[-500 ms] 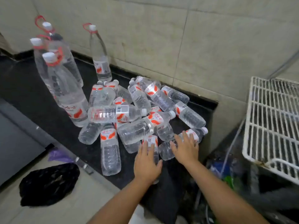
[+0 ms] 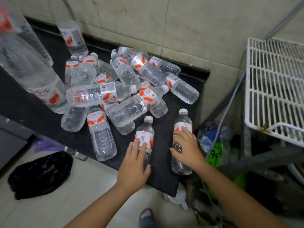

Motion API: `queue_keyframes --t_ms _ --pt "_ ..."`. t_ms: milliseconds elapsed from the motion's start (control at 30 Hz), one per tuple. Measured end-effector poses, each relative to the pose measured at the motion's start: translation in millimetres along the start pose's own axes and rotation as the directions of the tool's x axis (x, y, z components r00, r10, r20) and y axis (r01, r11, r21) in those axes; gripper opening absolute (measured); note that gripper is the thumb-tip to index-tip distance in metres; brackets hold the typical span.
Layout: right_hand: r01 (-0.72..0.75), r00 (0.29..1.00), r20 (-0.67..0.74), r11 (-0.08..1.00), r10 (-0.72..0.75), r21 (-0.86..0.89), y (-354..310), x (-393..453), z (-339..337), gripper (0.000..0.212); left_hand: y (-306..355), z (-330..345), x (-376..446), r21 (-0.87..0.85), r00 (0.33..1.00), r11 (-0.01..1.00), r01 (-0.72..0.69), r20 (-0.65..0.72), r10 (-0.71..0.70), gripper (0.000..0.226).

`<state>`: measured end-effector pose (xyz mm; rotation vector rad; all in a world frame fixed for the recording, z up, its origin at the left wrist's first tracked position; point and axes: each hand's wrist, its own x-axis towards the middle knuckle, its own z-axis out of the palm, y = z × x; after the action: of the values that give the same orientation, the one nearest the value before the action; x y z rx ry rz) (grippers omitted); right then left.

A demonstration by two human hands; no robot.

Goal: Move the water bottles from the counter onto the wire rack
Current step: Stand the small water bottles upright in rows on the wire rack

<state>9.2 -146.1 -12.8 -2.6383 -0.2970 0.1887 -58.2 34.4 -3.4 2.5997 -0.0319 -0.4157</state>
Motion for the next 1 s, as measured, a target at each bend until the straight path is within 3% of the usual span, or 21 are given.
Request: queue_keyframes --t_ms 67,133,200,267,367,500,633,833,1000 --pt "-0.037 0.999 0.035 0.998 0.038 -0.043 -12 -14 -5 0.041 -3 7 -10 0.088 0.998 0.996 -0.026 -0.054 0.031 0.073" --pt "-0.182 0.978 0.093 0.981 0.187 -0.065 -20 -19 -7 0.067 2 10 -10 0.163 0.995 0.987 0.014 -0.096 0.002 0.077" --pt "-0.337 0.934 0.092 0.937 0.345 -0.096 -31 -15 -8 0.091 17 7 -4 0.207 0.991 0.971 0.122 -0.079 -0.107 0.079" --pt "-0.451 0.887 0.058 0.887 0.457 -0.100 -39 -5 -7 0.099 32 5 6 0.223 0.966 0.941 0.256 -0.085 -0.243 0.080" --pt "-0.549 0.832 0.015 0.827 0.554 -0.120 -42 7 -6 0.096 35 7 22 0.192 0.934 0.919 0.345 -0.169 -0.315 0.080" --pt "-0.591 0.806 -0.025 0.801 0.592 -0.092 -39 12 -4 0.097 30 5 27 0.138 0.907 0.900 0.414 -0.148 -0.395 0.087" --pt "-0.626 0.780 -0.052 0.780 0.624 -0.023 -38 9 -6 0.087 29 -1 27 0.060 0.907 0.911 0.409 -0.136 -0.398 0.079" --pt "-0.641 0.765 -0.080 0.768 0.639 0.001 -43 -5 -16 0.077 37 -16 16 0.071 0.920 0.927 0.368 -0.174 -0.352 0.073" --pt "-0.546 0.807 -0.211 0.833 0.552 0.088 -69 8 -66 0.075 59 -68 14 0.078 0.902 0.954 0.290 -0.355 -0.245 0.074"
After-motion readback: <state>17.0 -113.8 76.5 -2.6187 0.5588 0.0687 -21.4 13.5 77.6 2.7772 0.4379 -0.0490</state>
